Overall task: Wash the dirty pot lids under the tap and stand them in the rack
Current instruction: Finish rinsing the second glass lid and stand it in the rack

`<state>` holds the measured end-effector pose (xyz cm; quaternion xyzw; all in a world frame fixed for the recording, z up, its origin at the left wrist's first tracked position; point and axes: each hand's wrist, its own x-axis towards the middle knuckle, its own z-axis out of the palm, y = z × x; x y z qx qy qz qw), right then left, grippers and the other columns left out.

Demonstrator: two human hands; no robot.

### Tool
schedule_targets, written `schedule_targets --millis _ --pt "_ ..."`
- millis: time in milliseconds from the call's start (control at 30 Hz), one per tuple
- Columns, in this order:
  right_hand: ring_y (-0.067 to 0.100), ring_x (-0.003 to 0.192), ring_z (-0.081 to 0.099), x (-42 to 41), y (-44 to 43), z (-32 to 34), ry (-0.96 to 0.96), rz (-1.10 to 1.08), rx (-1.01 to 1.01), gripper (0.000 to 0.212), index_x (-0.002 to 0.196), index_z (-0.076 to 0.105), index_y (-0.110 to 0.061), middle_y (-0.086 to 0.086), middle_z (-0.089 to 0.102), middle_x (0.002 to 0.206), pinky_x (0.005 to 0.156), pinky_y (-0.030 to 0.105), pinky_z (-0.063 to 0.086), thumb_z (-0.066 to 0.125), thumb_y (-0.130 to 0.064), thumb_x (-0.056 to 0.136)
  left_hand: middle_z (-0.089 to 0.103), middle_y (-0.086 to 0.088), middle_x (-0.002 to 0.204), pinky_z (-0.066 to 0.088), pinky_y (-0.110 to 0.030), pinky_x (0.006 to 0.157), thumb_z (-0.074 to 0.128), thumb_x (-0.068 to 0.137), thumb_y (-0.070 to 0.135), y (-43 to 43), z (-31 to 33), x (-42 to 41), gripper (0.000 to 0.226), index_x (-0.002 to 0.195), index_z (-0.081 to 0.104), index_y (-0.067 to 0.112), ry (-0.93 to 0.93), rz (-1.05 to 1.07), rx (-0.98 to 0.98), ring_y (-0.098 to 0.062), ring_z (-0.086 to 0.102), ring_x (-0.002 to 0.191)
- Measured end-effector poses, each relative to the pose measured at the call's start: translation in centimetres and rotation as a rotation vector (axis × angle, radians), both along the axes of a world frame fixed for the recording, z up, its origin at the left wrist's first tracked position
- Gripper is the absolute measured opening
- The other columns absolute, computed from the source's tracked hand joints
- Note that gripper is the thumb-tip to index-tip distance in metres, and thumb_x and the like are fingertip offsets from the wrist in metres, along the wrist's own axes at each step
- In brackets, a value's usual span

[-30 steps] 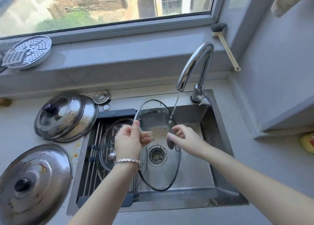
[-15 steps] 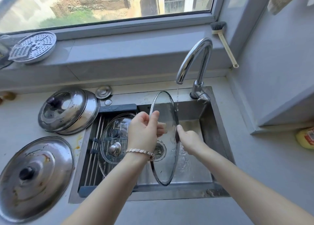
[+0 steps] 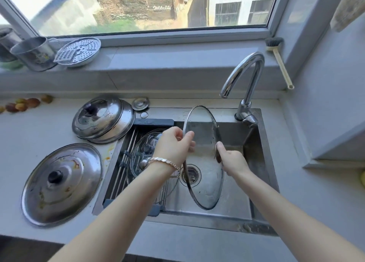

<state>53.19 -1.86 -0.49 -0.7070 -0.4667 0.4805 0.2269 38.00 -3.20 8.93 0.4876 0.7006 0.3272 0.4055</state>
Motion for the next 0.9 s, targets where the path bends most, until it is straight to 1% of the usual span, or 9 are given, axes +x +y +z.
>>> schedule_targets --millis 100,200,267,333,400,500,700,833,900 --pt "0.017 0.050 0.040 0.0 0.1 0.0 -0.047 0.040 0.005 0.062 0.037 0.042 -0.017 -0.004 0.041 0.037 0.054 0.029 0.031 0.045 -0.045 0.092 0.071 -0.005 0.073 0.050 -0.013 0.061 0.053 0.091 0.024 -0.8 -2.1 -2.4 0.023 0.074 0.051 0.009 0.012 0.053 -0.114 -0.007 0.067 0.057" --pt "0.017 0.050 0.040 -0.7 0.3 0.4 -0.194 0.203 0.005 0.072 0.025 0.038 -0.015 -0.002 0.039 0.042 0.050 0.029 0.030 0.044 -0.039 0.092 0.071 -0.008 0.088 0.053 -0.032 0.079 0.057 0.087 0.028 -2.1 -4.6 -5.0 0.015 0.081 0.056 0.014 0.069 0.103 -0.251 -0.022 0.069 0.081" --pt "0.018 0.048 0.038 -1.5 0.8 1.0 -0.248 0.274 -0.008 0.062 0.030 0.038 -0.014 -0.001 0.038 0.044 0.048 0.028 0.029 0.045 -0.035 0.087 0.064 -0.006 0.102 0.052 -0.039 0.087 0.058 0.085 0.030 -3.2 -5.7 -6.5 0.020 0.095 0.051 0.014 0.094 0.100 -0.317 -0.024 0.066 0.091" --pt "0.022 0.054 0.043 -2.8 1.3 1.6 -0.308 0.360 -0.034 0.043 0.043 0.046 -0.016 0.000 0.044 0.049 0.051 0.028 0.031 0.046 -0.034 0.082 0.058 -0.005 0.109 0.050 -0.036 0.089 0.058 0.087 0.031 -4.3 -6.5 -8.1 0.031 0.110 0.048 0.014 0.132 0.089 -0.365 -0.023 0.063 0.098" --pt "0.025 0.064 0.050 -4.6 1.8 2.3 -0.418 0.454 -0.061 0.037 0.058 0.054 -0.016 0.002 0.052 0.058 0.053 0.028 0.034 0.048 -0.044 0.081 0.057 -0.004 0.106 0.048 -0.032 0.084 0.054 0.089 0.030 -5.2 -6.9 -9.9 0.034 0.117 0.047 0.012 0.167 0.066 -0.414 -0.023 0.062 0.099" --pt "0.021 0.068 0.053 -7.9 2.8 3.3 -0.660 0.577 -0.026 0.061 0.061 0.051 -0.014 -0.002 0.053 0.062 0.052 0.025 0.034 0.049 -0.074 0.074 0.059 -0.005 0.108 0.049 -0.032 0.084 0.051 0.090 0.029 -5.9 -7.7 -13.2 0.031 0.117 0.048 0.012 0.191 0.054 -0.441 -0.023 0.060 0.096" --pt "0.010 0.055 0.047 -15.2 4.6 4.5 -1.011 0.785 0.095 0.064 0.057 0.048 -0.018 -0.007 0.050 0.059 0.046 0.020 0.028 0.046 -0.081 0.068 0.053 0.000 0.099 0.040 -0.022 0.066 0.048 0.092 0.026 -5.8 -8.4 -19.9 0.014 0.104 0.047 0.018 0.207 -0.039 -0.400 -0.015 0.052 0.086" --pt "0.014 0.063 0.051 -20.1 5.2 3.7 -1.227 0.925 0.113 0.063 0.064 0.050 -0.019 -0.008 0.048 0.062 0.046 0.020 0.029 0.045 -0.081 0.069 0.055 0.001 0.100 0.043 -0.025 0.084 0.047 0.092 0.028 -4.9 -9.3 -24.0 0.024 0.112 0.052 0.016 0.229 -0.082 -0.382 -0.018 0.056 0.098" --pt "0.012 0.058 0.047 -22.2 5.3 2.9 -1.307 0.977 0.122 0.063 0.062 0.047 -0.018 -0.008 0.045 0.061 0.046 0.020 0.029 0.043 -0.080 0.072 0.057 0.001 0.101 0.045 -0.027 0.089 0.047 0.092 0.027 -4.4 -9.7 -25.8 0.026 0.115 0.052 0.015 0.210 -0.101 -0.379 -0.018 0.057 0.100"
